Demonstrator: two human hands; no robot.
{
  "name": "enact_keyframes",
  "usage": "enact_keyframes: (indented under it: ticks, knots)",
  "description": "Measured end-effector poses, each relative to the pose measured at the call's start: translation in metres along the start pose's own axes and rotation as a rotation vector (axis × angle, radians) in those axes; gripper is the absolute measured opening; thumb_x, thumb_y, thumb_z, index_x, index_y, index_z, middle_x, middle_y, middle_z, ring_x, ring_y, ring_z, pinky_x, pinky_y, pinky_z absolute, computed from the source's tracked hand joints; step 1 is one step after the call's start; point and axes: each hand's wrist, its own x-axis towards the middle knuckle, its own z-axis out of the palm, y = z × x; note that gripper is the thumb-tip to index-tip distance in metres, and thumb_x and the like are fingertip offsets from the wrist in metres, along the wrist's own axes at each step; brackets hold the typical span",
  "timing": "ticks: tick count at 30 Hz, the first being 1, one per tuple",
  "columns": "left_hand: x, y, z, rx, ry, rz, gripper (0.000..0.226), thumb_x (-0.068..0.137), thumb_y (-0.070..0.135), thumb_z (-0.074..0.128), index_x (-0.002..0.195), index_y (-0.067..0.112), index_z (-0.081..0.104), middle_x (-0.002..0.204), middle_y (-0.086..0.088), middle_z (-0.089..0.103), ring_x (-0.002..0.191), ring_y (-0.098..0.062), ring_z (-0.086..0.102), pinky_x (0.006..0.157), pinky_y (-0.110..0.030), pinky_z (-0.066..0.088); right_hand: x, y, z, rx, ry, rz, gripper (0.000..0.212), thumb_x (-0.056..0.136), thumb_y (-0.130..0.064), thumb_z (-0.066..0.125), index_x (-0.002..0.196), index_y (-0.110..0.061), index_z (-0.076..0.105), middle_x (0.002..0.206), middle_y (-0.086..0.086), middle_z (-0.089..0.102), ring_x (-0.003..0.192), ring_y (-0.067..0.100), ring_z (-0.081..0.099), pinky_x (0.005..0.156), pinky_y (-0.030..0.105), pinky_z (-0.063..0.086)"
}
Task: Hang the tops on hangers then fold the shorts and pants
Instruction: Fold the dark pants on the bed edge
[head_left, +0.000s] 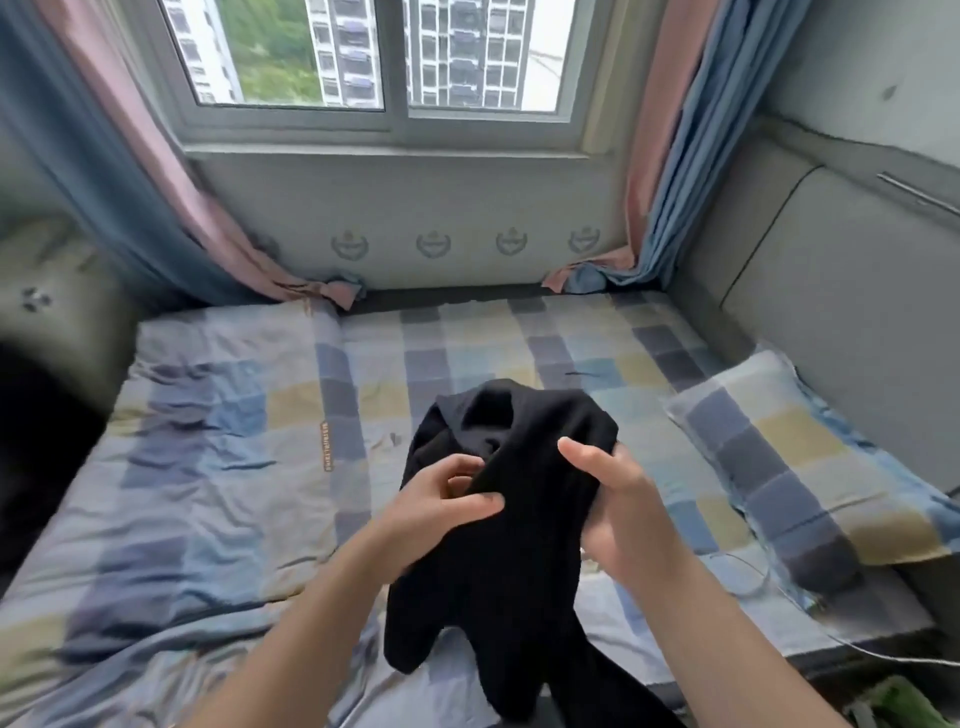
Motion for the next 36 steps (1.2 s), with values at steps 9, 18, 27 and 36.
enact_keyframes:
  ticks: [9, 18, 27, 36]
  knots:
    - [0.023, -0.029, 0.03, -0.082, 0.361, -0.101, 0.017, 0.094, 0.028, 0.067, 0.11, 0.022, 0.071, 0.1, -0.001, 0.077, 0.098, -0.023, 0.073, 0.095, -0.051, 0.055, 0.019, 0.018, -0.057, -0.051, -0.13, 0.231, 0.045, 0.095, -0.02, 0.062, 0.139, -0.014, 0.053, 0.138, 0.017, 0.059, 0.122, 0.034, 0.061, 0.091, 0.04, 0.055]
    - [0.087, 0.001, 0.098, -0.659, 0.581, -0.291, 0.026, 0.103, 0.023, 0.053, 0.123, 0.009, 0.061, 0.116, -0.017, 0.07, 0.108, -0.036, 0.067, 0.092, -0.049, 0.055, -0.001, 0.015, -0.129, -0.543, -0.008, 0.409, 0.082, 0.074, -0.041, 0.082, 0.145, -0.036, 0.041, 0.125, -0.007, 0.069, 0.116, 0.011, 0.066, 0.101, 0.034, 0.051]
    - [0.132, 0.006, 0.147, -0.641, 0.586, -0.316, 0.017, 0.102, 0.026, 0.055, 0.114, 0.016, 0.062, 0.108, -0.009, 0.071, 0.098, -0.028, 0.068, 0.07, -0.037, 0.055, 0.009, -0.025, -0.209, -0.732, 0.221, 0.218, 0.018, 0.102, -0.014, 0.056, 0.096, -0.008, 0.073, 0.083, 0.013, 0.073, 0.079, 0.011, 0.062, 0.072, 0.025, 0.046]
    - [0.17, -0.002, 0.218, 0.561, 0.362, -0.113, 0.089, 0.069, 0.046, 0.084, 0.14, 0.035, 0.033, 0.155, 0.005, 0.023, 0.145, -0.022, 0.017, 0.115, -0.045, 0.03, 0.016, -0.17, -0.262, -1.084, -0.047, -0.043, 0.022, 0.096, -0.016, 0.064, 0.087, -0.033, 0.074, 0.082, -0.009, 0.073, 0.079, 0.006, 0.067, 0.071, 0.015, 0.048]
